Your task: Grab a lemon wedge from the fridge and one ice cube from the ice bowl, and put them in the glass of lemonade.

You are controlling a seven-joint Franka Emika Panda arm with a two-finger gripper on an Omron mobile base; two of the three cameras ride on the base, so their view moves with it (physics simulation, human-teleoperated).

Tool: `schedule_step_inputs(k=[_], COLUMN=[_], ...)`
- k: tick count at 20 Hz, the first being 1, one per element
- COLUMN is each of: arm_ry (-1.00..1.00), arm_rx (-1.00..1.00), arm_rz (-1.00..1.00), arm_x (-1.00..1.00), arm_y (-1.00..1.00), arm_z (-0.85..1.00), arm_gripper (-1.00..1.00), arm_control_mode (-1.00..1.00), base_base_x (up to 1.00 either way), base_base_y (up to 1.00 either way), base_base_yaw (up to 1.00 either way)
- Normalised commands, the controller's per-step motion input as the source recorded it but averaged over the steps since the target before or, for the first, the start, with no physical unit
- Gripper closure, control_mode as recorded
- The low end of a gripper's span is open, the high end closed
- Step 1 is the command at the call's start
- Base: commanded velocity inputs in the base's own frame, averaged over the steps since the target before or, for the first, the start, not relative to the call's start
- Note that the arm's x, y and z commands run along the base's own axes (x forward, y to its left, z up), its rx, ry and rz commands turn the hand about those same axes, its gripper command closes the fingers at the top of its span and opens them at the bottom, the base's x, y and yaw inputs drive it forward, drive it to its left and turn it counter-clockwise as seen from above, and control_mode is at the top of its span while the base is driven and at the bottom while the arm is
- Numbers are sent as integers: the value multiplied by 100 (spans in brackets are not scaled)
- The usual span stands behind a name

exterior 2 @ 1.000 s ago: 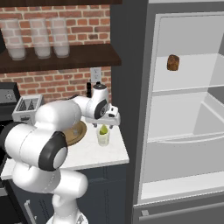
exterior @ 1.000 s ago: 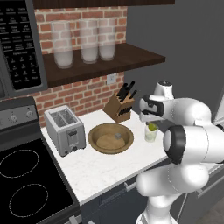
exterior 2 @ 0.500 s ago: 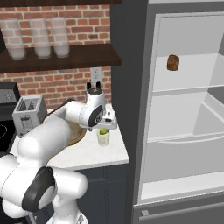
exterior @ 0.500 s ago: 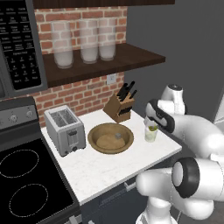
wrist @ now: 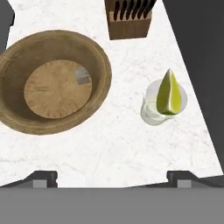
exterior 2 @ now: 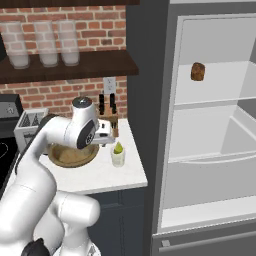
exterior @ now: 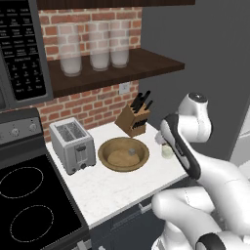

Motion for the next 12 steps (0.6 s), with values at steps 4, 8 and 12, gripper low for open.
schedule_step_inputs(k=[4, 8, 12], arm_ry=[-17, -11, -5], arm_rx=[5, 5, 6], arm_rz=[0, 0, 0], arm_x=[-52, -71, -70], arm_y=[44, 27, 3], arm_z=[57, 44, 37], arm_gripper=[-100, -100, -100], arm_control_mode=[-100, -100, -100], base_base_x=[0, 0, 0], base_base_y=[0, 0, 0], base_base_yaw=[0, 0, 0])
